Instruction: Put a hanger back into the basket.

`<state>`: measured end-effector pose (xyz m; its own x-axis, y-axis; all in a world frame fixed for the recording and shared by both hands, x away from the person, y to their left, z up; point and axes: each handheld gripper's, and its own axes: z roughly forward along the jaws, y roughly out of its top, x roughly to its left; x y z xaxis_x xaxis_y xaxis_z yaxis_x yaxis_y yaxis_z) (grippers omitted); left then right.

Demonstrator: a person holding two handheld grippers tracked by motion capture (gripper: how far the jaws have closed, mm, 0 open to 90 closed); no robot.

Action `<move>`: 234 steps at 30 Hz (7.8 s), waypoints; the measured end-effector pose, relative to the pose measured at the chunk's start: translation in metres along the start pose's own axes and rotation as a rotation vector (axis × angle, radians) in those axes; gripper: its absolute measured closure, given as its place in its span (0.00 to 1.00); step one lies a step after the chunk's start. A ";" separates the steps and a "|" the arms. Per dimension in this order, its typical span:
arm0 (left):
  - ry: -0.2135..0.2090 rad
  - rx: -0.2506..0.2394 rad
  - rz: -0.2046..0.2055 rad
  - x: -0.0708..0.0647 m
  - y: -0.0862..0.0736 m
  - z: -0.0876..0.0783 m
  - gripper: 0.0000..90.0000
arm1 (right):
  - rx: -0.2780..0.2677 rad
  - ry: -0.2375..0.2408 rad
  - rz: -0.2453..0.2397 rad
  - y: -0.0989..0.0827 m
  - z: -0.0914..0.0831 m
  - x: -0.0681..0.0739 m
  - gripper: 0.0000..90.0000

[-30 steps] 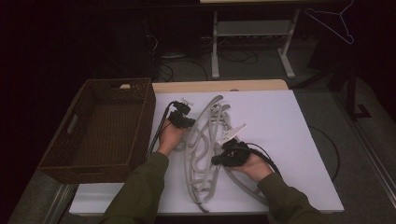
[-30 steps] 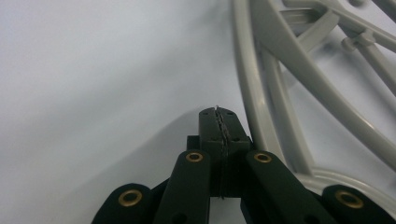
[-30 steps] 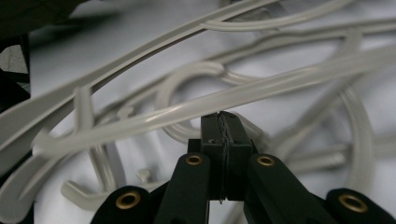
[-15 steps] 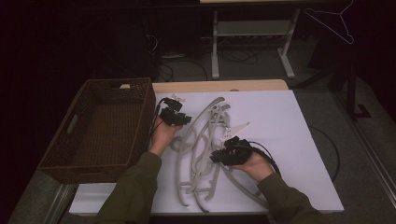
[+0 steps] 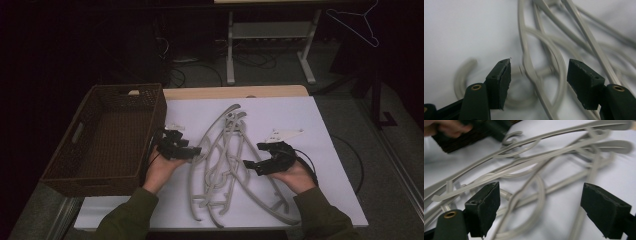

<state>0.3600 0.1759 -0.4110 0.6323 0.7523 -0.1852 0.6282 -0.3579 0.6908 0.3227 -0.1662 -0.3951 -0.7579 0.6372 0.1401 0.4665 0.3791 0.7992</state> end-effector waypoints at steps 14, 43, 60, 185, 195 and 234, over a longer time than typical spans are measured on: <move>0.011 0.108 0.049 -0.020 -0.043 -0.003 0.50 | -0.028 -0.080 0.068 -0.029 -0.036 -0.018 0.18; 0.079 0.099 0.008 -0.013 -0.032 0.008 0.78 | -0.025 -0.066 0.080 -0.030 -0.034 -0.019 0.19; 0.056 -0.046 -0.042 0.001 -0.010 -0.006 0.91 | -0.035 -0.069 0.074 -0.030 -0.035 -0.020 0.20; 0.340 0.015 -0.147 0.201 -0.042 -0.199 0.68 | -0.084 -0.112 0.115 -0.037 -0.046 -0.025 0.15; 0.203 -0.101 -0.143 0.170 -0.023 -0.199 0.45 | -0.083 -0.109 0.108 -0.036 -0.046 -0.023 0.15; -0.166 -0.098 0.164 -0.027 0.033 -0.062 0.77 | 0.094 -0.039 0.057 -0.040 -0.034 -0.005 0.67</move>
<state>0.3356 0.1777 -0.3395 0.7927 0.5849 -0.1719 0.4696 -0.4060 0.7840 0.2923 -0.2078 -0.4076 -0.7112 0.6846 0.1595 0.5505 0.4013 0.7321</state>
